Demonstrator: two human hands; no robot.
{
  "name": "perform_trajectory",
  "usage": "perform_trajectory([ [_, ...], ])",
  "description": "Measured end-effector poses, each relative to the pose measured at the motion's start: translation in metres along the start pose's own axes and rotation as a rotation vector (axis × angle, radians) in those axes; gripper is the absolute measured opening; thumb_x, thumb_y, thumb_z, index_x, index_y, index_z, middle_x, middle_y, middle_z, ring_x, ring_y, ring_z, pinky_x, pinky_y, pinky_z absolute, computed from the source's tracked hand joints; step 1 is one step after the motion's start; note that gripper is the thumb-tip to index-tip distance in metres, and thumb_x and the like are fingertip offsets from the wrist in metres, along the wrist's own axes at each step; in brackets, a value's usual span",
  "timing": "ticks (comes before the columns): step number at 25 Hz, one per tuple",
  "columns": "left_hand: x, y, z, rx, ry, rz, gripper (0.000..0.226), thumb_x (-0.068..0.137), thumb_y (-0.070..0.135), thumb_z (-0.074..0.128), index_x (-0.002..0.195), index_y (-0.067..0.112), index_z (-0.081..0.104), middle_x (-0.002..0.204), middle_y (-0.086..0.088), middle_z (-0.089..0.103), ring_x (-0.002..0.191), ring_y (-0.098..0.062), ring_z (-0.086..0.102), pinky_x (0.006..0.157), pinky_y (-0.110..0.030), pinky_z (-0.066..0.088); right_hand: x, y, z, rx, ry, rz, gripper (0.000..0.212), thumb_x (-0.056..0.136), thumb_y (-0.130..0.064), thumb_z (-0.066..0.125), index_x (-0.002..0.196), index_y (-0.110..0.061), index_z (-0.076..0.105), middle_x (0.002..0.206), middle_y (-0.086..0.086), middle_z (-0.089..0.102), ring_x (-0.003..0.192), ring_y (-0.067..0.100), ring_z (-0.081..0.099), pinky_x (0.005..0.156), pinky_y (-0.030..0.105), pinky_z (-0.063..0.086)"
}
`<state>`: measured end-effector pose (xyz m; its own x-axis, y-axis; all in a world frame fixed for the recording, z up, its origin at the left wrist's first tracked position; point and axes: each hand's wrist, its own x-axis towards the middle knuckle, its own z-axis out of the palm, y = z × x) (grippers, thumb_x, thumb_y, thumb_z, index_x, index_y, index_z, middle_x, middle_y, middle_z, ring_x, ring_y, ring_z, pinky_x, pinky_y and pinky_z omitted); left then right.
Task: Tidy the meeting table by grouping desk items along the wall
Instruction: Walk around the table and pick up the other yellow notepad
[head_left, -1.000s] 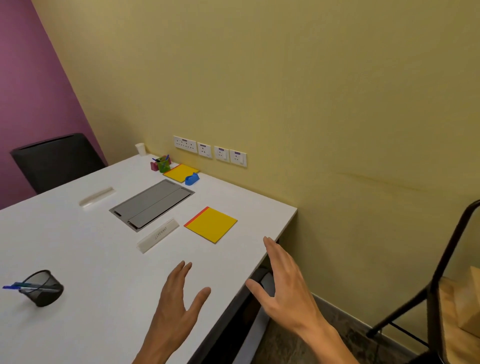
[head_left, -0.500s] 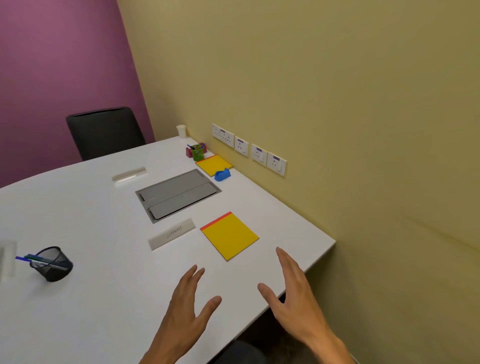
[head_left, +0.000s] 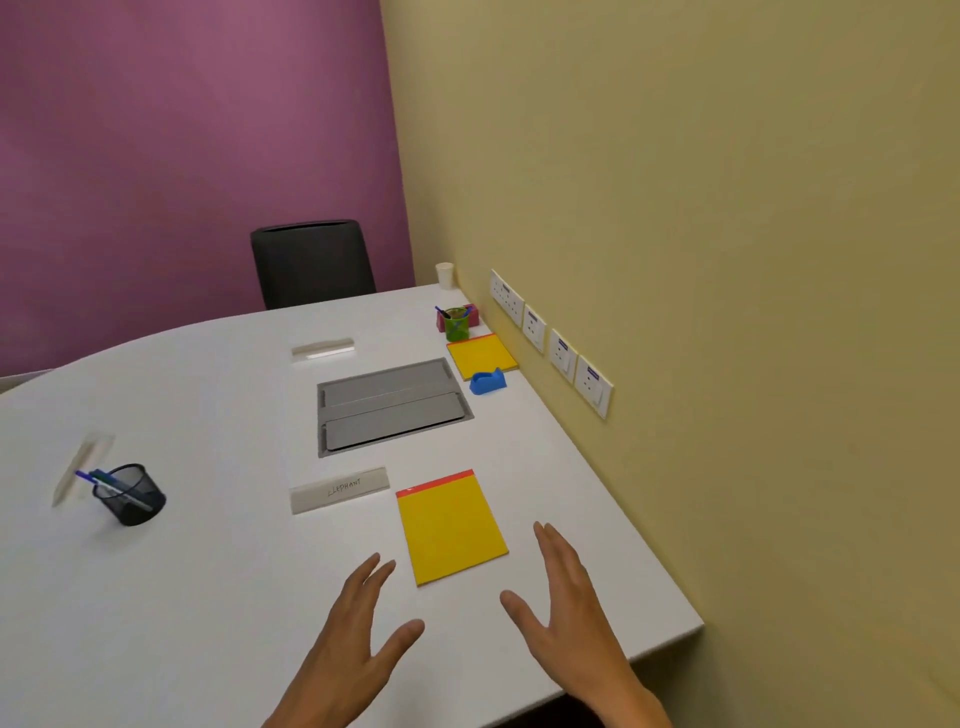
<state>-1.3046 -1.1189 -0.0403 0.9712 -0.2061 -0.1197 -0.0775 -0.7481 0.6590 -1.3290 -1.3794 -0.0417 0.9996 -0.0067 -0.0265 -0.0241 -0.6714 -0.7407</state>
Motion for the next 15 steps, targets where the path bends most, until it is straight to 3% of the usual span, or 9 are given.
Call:
perform_trajectory([
  [6,0.046,0.040,0.032,-0.084,0.055,-0.137,0.125,0.048,0.105,0.020,0.152,0.036,0.014,0.163,0.011,0.010,0.148,-0.010,0.018,0.118,-0.033,0.024,0.063,0.026,-0.013,0.026,-0.099,-0.033,0.100,0.070,-0.088,0.023,0.155,-0.045,-0.005,0.166,-0.018,-0.003,0.152,0.008,0.008,0.121,0.034,0.023],
  [11,0.099,0.028,0.049,-0.183,0.086,-0.244,0.131,0.045,0.105,0.023,0.152,0.031,0.017,0.162,0.007,0.016,0.147,-0.013,0.023,0.116,-0.034,0.026,0.120,0.042,0.019,0.065,-0.206,-0.030,0.105,0.067,-0.092,0.025,0.156,-0.043,-0.003,0.165,-0.016,0.003,0.150,0.010,0.016,0.117,0.032,0.029],
  [13,0.129,0.009,0.061,-0.257,0.070,-0.303,0.124,0.052,0.101,0.032,0.152,0.030,0.018,0.161,0.006,0.019,0.146,-0.014,0.025,0.115,-0.033,0.028,0.151,0.055,0.038,0.054,-0.249,-0.018,0.104,0.069,-0.091,0.027,0.156,-0.042,-0.002,0.165,-0.016,0.005,0.149,0.009,0.018,0.117,0.031,0.029],
  [15,0.143,0.003,0.071,-0.241,0.053,-0.310,0.103,0.071,0.084,0.046,0.152,0.028,0.017,0.161,0.004,0.020,0.145,-0.015,0.027,0.114,-0.032,0.029,0.164,0.063,0.042,0.051,-0.256,0.002,0.105,0.069,-0.091,0.029,0.157,-0.039,0.002,0.165,-0.015,0.009,0.149,0.010,0.019,0.116,0.031,0.028],
])
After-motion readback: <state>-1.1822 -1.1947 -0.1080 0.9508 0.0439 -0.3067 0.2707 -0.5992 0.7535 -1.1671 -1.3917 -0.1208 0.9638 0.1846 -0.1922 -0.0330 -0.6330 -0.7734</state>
